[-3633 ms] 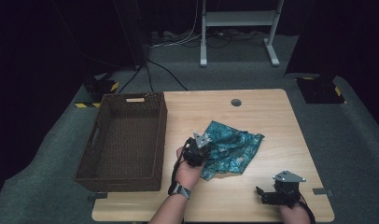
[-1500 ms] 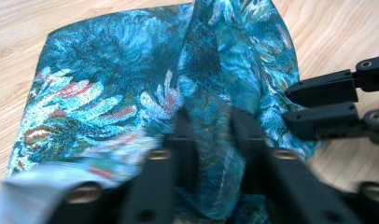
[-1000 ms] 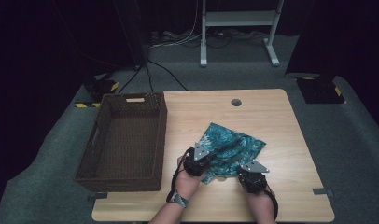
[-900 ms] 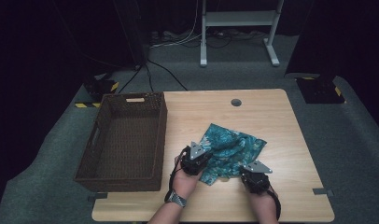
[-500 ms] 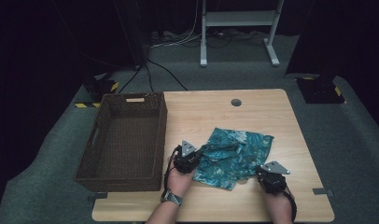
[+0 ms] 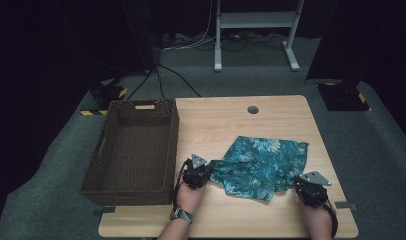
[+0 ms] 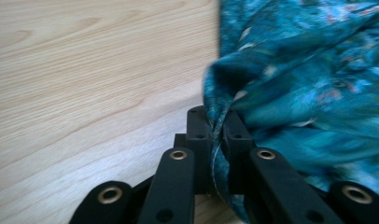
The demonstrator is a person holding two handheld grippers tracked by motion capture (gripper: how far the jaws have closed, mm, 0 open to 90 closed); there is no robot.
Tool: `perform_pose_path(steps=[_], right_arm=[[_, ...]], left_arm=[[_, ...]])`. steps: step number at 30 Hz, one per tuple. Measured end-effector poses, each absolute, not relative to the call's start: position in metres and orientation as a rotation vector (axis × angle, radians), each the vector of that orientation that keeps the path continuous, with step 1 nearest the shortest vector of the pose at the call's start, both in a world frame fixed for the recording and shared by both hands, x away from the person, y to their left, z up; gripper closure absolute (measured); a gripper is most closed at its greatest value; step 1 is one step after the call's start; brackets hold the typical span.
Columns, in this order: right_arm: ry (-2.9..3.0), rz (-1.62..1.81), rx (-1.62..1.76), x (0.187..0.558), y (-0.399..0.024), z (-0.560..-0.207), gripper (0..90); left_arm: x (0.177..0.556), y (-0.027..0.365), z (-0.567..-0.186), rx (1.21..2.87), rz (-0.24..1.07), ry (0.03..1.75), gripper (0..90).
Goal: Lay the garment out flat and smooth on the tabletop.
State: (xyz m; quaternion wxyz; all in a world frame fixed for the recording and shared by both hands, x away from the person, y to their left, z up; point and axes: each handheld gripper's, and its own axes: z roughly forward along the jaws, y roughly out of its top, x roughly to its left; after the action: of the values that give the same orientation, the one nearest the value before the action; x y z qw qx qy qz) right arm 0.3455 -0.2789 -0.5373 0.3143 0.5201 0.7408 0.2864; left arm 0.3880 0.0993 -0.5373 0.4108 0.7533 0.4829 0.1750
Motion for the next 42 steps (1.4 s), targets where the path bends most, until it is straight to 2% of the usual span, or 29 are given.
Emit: perform_pose_path(steps=[3,4,5,8,11,14,22,32,42], right_arm=[[1.939,0.764,1.381,0.345,-0.281,-0.536,78.7],[1.939,0.764,1.381,0.345,-0.281,-0.536,76.9],[1.917,0.789,1.389,0.34,-0.282,-0.532,70.3],[1.9,0.821,1.395,0.334,-0.281,-0.528,64.2],[1.888,0.85,1.394,0.327,-0.279,-0.523,59.5],[1.885,0.874,1.381,0.323,-0.275,-0.52,56.6],[1.927,0.909,1.353,0.321,-0.258,-0.518,53.3],[1.975,0.901,1.377,0.332,-0.25,-0.531,49.8],[2.018,0.896,1.394,0.34,-0.257,-0.538,47.3]], left_arm=[[0.388,0.1,-0.537,1.891,0.444,1.216,77.4],[0.385,0.102,-0.533,1.871,0.443,1.207,77.4],[0.384,0.101,-0.531,1.869,0.452,1.2,73.5],[0.381,0.098,-0.526,1.863,0.474,1.181,67.6],[0.378,0.097,-0.521,1.846,0.5,1.175,60.4],[0.376,0.098,-0.516,1.83,0.499,1.151,58.8],[0.374,0.095,-0.514,1.815,0.522,1.106,50.5],[0.371,0.094,-0.504,1.806,0.547,1.067,45.9],[0.366,0.066,-0.496,1.875,0.564,1.044,43.2]])
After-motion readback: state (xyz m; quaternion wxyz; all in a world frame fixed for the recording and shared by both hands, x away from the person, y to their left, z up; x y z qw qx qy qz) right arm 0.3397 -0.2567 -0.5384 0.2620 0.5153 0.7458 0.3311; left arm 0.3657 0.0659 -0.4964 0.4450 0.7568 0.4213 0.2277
